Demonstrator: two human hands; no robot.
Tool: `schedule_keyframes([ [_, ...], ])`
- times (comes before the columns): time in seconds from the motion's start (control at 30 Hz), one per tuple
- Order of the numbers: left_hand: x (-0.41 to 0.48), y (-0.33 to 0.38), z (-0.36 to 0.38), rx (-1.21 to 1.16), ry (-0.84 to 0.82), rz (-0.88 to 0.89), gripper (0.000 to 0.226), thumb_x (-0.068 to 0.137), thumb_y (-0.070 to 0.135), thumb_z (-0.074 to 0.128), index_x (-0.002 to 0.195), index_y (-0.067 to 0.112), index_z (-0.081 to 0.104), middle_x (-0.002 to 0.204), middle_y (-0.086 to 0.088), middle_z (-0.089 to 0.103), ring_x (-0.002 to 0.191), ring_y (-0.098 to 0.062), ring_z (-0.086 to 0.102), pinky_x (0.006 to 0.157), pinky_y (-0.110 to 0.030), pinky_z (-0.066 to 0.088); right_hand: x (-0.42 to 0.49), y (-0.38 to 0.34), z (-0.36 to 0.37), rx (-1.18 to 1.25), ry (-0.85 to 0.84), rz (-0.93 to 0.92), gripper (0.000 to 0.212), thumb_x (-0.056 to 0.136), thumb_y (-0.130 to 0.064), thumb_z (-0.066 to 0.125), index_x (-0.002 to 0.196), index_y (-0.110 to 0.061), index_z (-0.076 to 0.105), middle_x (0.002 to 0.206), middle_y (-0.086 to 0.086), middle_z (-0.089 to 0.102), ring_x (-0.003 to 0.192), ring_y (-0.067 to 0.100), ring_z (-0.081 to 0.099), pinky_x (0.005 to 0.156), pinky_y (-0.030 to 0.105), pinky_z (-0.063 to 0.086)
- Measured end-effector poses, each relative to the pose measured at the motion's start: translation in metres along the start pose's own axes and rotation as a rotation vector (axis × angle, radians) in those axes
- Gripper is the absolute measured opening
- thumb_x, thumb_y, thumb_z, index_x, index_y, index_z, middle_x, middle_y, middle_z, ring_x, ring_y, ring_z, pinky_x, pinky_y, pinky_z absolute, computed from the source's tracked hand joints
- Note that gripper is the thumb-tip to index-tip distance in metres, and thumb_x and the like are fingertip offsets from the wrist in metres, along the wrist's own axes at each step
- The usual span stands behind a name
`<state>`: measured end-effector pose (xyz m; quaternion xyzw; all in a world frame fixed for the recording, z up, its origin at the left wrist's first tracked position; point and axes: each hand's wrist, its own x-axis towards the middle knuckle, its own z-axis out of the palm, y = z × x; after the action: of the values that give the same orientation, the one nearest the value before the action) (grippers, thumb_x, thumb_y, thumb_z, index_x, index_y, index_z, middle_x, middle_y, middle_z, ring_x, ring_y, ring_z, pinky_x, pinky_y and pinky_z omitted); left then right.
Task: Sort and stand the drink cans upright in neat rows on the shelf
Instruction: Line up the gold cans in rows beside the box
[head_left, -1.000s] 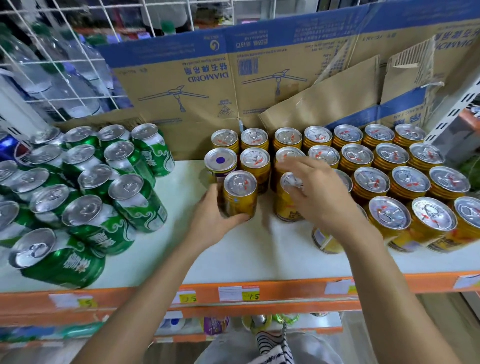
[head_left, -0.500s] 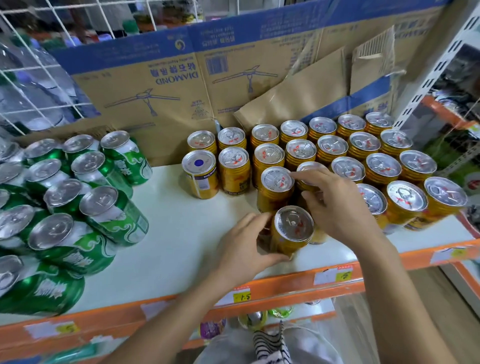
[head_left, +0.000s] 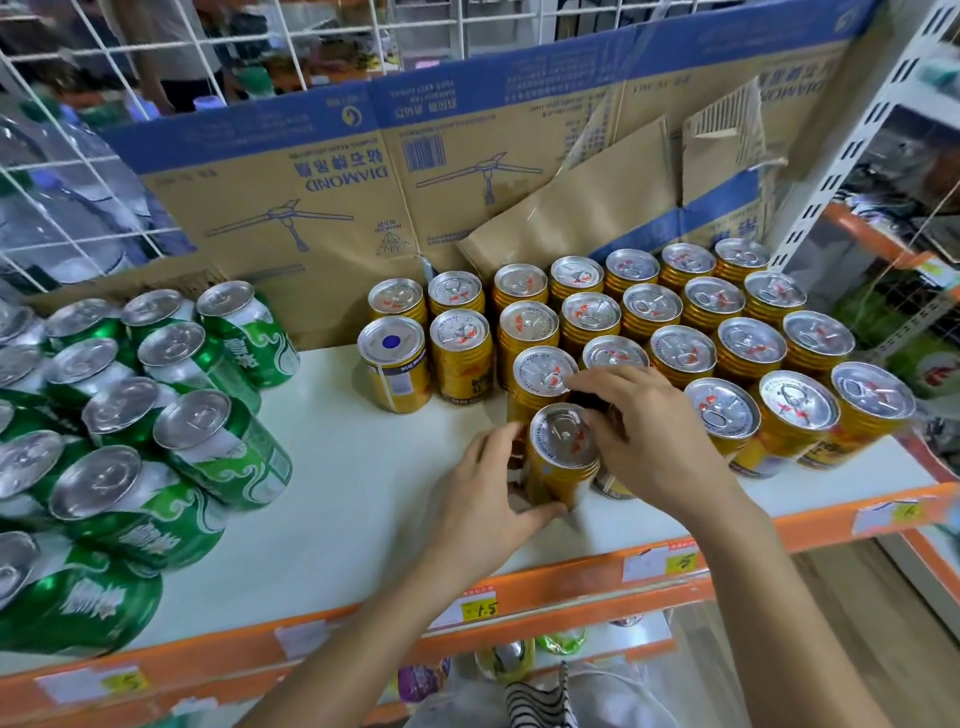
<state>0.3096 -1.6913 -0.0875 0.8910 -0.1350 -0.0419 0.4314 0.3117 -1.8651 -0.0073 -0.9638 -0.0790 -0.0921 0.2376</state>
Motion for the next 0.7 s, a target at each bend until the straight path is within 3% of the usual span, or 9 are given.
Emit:
schedule_keyframes([
  [0.07, 0.001, 0.001, -0.011, 0.086, -0.092, 0.027, 0.084, 0.061, 0.068, 0.062, 0.132, 0.034, 0.034, 0.129, 0.011, 0.047, 0.111, -0.011, 0.055, 0.088, -0.039, 0.051, 0.003, -0.004, 0.0, 0.013, 0.005, -0.002, 0.033, 0.086, -0.009, 0.06, 0.117, -0.018, 0.064, 0.12, 0.0, 0.062, 0.111, 0.027, 0.051, 0.088, 0.032, 0.042],
  [0.13, 0.003, 0.001, -0.027, 0.152, -0.099, 0.084, 0.063, 0.068, 0.054, 0.053, 0.125, 0.028, 0.041, 0.123, 0.011, 0.045, 0.11, -0.01, 0.052, 0.089, -0.038, 0.049, 0.008, -0.009, 0.002, 0.023, 0.005, -0.02, 0.033, 0.085, -0.009, 0.061, 0.116, -0.017, 0.064, 0.121, 0.001, 0.061, 0.111, 0.027, 0.052, 0.088, 0.035, 0.044],
  [0.2, 0.007, 0.001, -0.045, 0.194, 0.013, 0.155, 0.04, 0.071, 0.03, 0.051, 0.11, 0.023, 0.053, 0.115, 0.008, 0.047, 0.104, -0.01, 0.051, 0.088, -0.034, 0.047, 0.014, -0.015, 0.006, 0.019, 0.007, -0.05, 0.033, 0.082, -0.007, 0.064, 0.114, -0.015, 0.066, 0.12, 0.004, 0.062, 0.11, 0.029, 0.053, 0.088, 0.034, 0.043],
  [0.27, 0.018, 0.0, -0.06, 0.234, 0.191, 0.198, 0.03, 0.07, 0.015, 0.054, 0.099, 0.019, 0.06, 0.109, 0.005, 0.051, 0.098, -0.011, 0.052, 0.086, -0.025, 0.044, 0.021, -0.021, 0.012, 0.022, 0.013, -0.106, 0.031, 0.078, -0.005, 0.065, 0.109, -0.012, 0.069, 0.115, 0.008, 0.064, 0.104, 0.034, 0.056, 0.084, 0.032, 0.041],
  [0.33, 0.032, -0.001, -0.074, 0.285, 0.343, 0.205, 0.026, 0.071, 0.014, 0.058, 0.097, 0.016, 0.063, 0.107, 0.0, 0.053, 0.099, -0.018, 0.053, 0.087, -0.025, 0.044, 0.03, -0.028, 0.015, 0.008, -0.005, -0.139, 0.033, 0.08, -0.008, 0.064, 0.113, -0.013, 0.068, 0.118, 0.009, 0.063, 0.106, 0.034, 0.055, 0.086, 0.032, 0.041],
  [0.43, 0.052, 0.001, -0.093, 0.371, 0.445, 0.179, 0.03, 0.073, 0.014, 0.068, 0.103, 0.012, 0.063, 0.113, -0.007, 0.053, 0.104, -0.029, 0.051, 0.091, -0.028, 0.039, 0.05, -0.033, 0.016, -0.057, -0.051, -0.162, 0.038, 0.086, -0.014, 0.059, 0.125, -0.016, 0.06, 0.13, 0.006, 0.055, 0.116, 0.031, 0.047, 0.097, 0.035, 0.037],
  [0.5, 0.066, 0.005, -0.105, 0.438, 0.379, 0.137, 0.046, 0.072, 0.023, 0.075, 0.114, 0.015, 0.06, 0.124, -0.006, 0.049, 0.114, -0.029, 0.044, 0.096, -0.03, 0.034, 0.07, -0.031, 0.017, -0.102, -0.094, -0.154, 0.041, 0.088, -0.016, 0.056, 0.129, -0.015, 0.056, 0.134, 0.007, 0.05, 0.121, 0.031, 0.043, 0.102, 0.037, 0.034],
  [0.6, 0.089, 0.009, -0.113, 0.668, 0.073, -0.035, 0.08, 0.068, 0.047, 0.074, 0.137, 0.03, 0.038, 0.146, -0.001, 0.029, 0.134, -0.026, 0.025, 0.104, -0.044, 0.032, 0.1, -0.028, 0.017, -0.164, -0.141, -0.141, 0.038, 0.089, -0.017, 0.049, 0.126, -0.01, 0.056, 0.135, 0.011, 0.05, 0.124, 0.034, 0.041, 0.102, 0.041, 0.036],
  [0.7, 0.095, 0.005, -0.107, 0.828, -0.047, -0.109, 0.094, 0.069, 0.045, 0.076, 0.144, 0.034, 0.021, 0.153, -0.001, 0.014, 0.141, -0.027, 0.012, 0.102, -0.053, 0.034, 0.116, -0.029, 0.009, -0.138, -0.177, -0.134, 0.034, 0.09, -0.01, 0.046, 0.121, -0.007, 0.06, 0.128, 0.013, 0.055, 0.118, 0.03, 0.046, 0.095, 0.036, 0.04],
])
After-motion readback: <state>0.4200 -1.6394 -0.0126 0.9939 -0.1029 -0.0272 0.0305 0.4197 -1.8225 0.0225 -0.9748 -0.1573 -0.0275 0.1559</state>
